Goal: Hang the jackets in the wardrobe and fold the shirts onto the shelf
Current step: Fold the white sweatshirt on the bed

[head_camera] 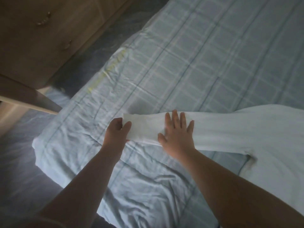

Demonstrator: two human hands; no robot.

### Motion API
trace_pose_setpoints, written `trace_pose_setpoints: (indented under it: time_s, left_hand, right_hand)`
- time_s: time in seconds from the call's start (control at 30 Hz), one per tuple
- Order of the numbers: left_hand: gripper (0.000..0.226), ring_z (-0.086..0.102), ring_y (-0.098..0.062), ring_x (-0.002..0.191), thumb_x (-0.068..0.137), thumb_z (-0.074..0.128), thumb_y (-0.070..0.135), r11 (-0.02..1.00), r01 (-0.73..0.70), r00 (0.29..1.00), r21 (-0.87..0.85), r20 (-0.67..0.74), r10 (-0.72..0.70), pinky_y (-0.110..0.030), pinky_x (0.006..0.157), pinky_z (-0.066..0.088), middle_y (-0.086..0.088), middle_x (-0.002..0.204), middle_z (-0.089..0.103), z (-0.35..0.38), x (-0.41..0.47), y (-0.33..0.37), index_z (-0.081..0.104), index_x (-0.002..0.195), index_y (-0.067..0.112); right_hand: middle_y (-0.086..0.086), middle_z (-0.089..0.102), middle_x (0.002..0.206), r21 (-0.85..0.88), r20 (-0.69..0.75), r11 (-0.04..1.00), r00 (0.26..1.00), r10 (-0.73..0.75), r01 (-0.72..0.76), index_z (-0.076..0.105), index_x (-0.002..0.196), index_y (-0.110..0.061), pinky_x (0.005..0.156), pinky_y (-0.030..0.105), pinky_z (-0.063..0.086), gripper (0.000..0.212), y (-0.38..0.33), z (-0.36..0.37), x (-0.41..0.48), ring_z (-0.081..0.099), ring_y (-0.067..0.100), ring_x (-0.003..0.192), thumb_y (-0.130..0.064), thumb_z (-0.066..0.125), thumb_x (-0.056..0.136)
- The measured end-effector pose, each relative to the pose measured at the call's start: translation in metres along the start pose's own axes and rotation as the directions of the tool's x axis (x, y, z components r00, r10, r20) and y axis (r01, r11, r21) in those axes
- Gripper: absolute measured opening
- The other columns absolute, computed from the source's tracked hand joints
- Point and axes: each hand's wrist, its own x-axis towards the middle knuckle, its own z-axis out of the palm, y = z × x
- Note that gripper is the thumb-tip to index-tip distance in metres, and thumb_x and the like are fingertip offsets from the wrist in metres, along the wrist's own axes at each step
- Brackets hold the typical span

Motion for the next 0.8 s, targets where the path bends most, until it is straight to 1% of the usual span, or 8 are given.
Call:
trace_pose_setpoints:
  time_s: [0.07, 0.13, 0.23, 0.3, 0.4, 0.57, 0.7, 0.8]
  left_hand:
    - [0.011, 0.069, -0.016, 0.088, 0.078, 0.068, 0.027, 0.997, -0.064, 0.994, -0.042, 0.083, 0.067, -0.037, 0.072, 0.058, 0.004, 0.091, 0.073, 0.014, -0.01, 0.006, 0.068, 0.089, 0.031]
    - [0.017, 0.067, -0.016, 0.087, 0.076, 0.068, 0.026, 0.993, -0.115, 0.98, -0.016, 0.158, 0.117, -0.038, 0.076, 0.054, 0.003, 0.093, 0.072, 0.038, -0.023, 0.011, 0.068, 0.093, 0.029]
    - [0.018, 0.064, -0.012, 0.085, 0.084, 0.062, 0.026, 0.986, -0.166, 0.957, 0.01, 0.244, 0.158, -0.031, 0.076, 0.05, 0.003, 0.093, 0.07, 0.09, -0.049, 0.014, 0.068, 0.101, 0.022]
    - [0.028, 0.066, -0.013, 0.085, 0.097, 0.048, 0.035, 0.99, -0.139, 0.957, 0.024, 0.258, 0.129, -0.033, 0.078, 0.049, 0.002, 0.093, 0.073, 0.132, -0.071, 0.014, 0.073, 0.098, 0.023]
    - [0.056, 0.068, -0.019, 0.095, 0.105, 0.026, 0.048, 0.995, -0.096, 0.938, 0.029, 0.336, 0.08, -0.037, 0.087, 0.051, -0.003, 0.097, 0.075, 0.191, -0.105, 0.008, 0.074, 0.099, 0.02]
    - [0.03, 0.071, -0.022, 0.084, 0.099, 0.04, 0.031, 0.986, -0.141, 0.923, 0.093, 0.373, 0.096, -0.029, 0.075, 0.057, -0.003, 0.091, 0.074, 0.264, -0.147, -0.013, 0.064, 0.091, 0.014]
    - [0.027, 0.059, -0.012, 0.1, 0.088, 0.047, 0.008, 0.479, -0.734, 0.677, 0.482, 0.465, 0.571, -0.03, 0.088, 0.047, 0.009, 0.107, 0.064, 0.3, -0.158, -0.045, 0.062, 0.106, 0.02]
    - [0.043, 0.048, -0.027, 0.13, 0.087, 0.048, 0.009, 0.118, -0.862, 0.465, 0.493, 0.676, 0.572, -0.043, 0.11, 0.038, -0.01, 0.135, 0.058, 0.35, -0.162, -0.073, 0.06, 0.128, 0.009]
  right_hand:
    - [0.004, 0.023, 0.162, 0.343, -0.185, 0.939, 0.982, 0.048, 0.019, 0.034, 0.15, -0.019, 0.121, 0.052, 0.006, 0.064, -0.001, -0.019, -0.012, 0.014, 0.026, 0.151, -0.032, 0.044, 0.087]
    - [-0.001, 0.059, 0.137, 0.761, -0.26, 0.646, 0.939, 0.227, 0.054, 0.061, 0.126, -0.018, 0.117, 0.037, 0.031, 0.043, 0.002, -0.04, -0.027, 0.05, 0.02, 0.132, -0.022, 0.047, 0.086]
    - [-0.001, 0.073, 0.113, 0.989, 0.126, -0.097, 0.967, 0.22, -0.107, 0.071, 0.11, -0.02, 0.103, 0.038, 0.049, 0.026, 0.022, -0.072, -0.047, 0.067, 0.017, 0.108, -0.032, 0.057, 0.091]
    - [0.005, 0.071, 0.119, 0.907, 0.302, -0.336, 0.949, 0.094, -0.255, 0.068, 0.119, -0.015, 0.102, 0.041, 0.049, 0.04, 0.05, -0.086, -0.058, 0.067, 0.021, 0.112, -0.045, 0.052, 0.097]
    - [0.003, 0.073, 0.11, 0.919, 0.331, -0.289, 0.924, 0.193, -0.269, 0.07, 0.11, -0.017, 0.096, 0.04, 0.05, 0.035, 0.102, -0.098, -0.074, 0.066, 0.022, 0.108, -0.047, 0.058, 0.095]
    - [0.012, 0.065, 0.079, 0.956, 0.163, 0.157, 0.894, 0.417, -0.247, 0.066, 0.078, -0.009, 0.081, 0.052, 0.054, 0.013, 0.195, -0.096, -0.096, 0.059, 0.023, 0.075, -0.016, 0.058, 0.085]
    - [-0.005, 0.056, 0.066, 0.9, 0.069, 0.308, 0.799, 0.597, -0.308, 0.054, 0.067, -0.021, 0.07, 0.035, 0.049, 0.023, 0.268, -0.086, -0.11, 0.058, 0.023, 0.073, -0.018, 0.054, 0.09]
    - [-0.006, 0.055, 0.063, 0.933, 0.029, 0.244, 0.733, 0.68, -0.263, 0.055, 0.066, -0.021, 0.071, 0.036, 0.05, 0.024, 0.331, -0.078, -0.131, 0.059, 0.021, 0.07, -0.019, 0.054, 0.09]
